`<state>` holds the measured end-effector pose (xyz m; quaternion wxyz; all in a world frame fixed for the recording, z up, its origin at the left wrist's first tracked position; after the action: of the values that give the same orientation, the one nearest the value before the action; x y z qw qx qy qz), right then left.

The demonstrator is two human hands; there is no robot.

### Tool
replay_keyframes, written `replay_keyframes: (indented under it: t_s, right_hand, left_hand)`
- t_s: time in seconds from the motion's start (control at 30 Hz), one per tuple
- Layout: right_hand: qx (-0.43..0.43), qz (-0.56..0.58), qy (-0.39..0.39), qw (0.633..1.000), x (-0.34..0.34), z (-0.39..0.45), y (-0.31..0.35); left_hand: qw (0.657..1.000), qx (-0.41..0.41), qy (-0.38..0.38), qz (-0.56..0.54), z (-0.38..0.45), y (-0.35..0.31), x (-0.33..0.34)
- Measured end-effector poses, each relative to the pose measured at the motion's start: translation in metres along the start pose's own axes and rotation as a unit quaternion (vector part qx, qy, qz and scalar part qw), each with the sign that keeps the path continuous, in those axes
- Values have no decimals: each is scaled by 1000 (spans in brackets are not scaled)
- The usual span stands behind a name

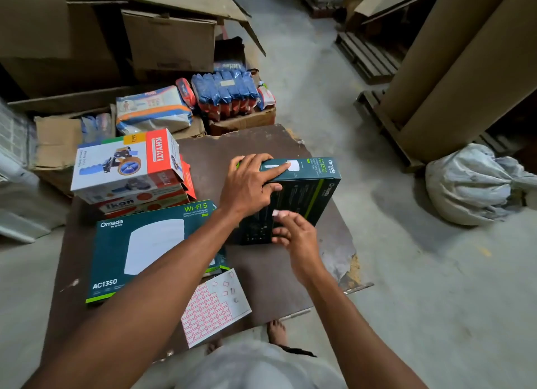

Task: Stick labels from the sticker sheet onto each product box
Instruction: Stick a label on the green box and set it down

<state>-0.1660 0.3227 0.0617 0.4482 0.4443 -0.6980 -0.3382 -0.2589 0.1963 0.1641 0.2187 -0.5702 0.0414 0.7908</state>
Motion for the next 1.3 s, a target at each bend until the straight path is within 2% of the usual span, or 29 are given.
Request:
replay_keyframes:
  t_s: [0.07,0.17,0.4,0.73,1.3]
  right_hand:
    - [-13,75,2,997,5,4,32]
    - [-21,108,-13,994,6,9,56]
    - [10,162,-93,982,14,14,51]
    - [-17,157,-183,970,17,22,43]
    - [-33,148,-242,958,15,26,37]
  left_hand:
    - [1000,-2,4,3,3,1,0]
    - [1000,-4,9,3,5,2,1]
    - [1000,0,5,3,2,3,0]
    - [1000,2,6,-6,0,3,5]
    - [1000,9,8,2,0,4,7]
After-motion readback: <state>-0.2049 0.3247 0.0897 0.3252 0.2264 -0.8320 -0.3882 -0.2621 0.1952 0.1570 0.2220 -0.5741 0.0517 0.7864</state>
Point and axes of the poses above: each hand's wrist, its own z-axis towards the middle knuckle, its own x-axis out of the palm, y = z × x, the point moved 8 cm from there along z, towards the middle knuckle, and after that the axes turned 2 degrees about z, right-handed, at the moved point
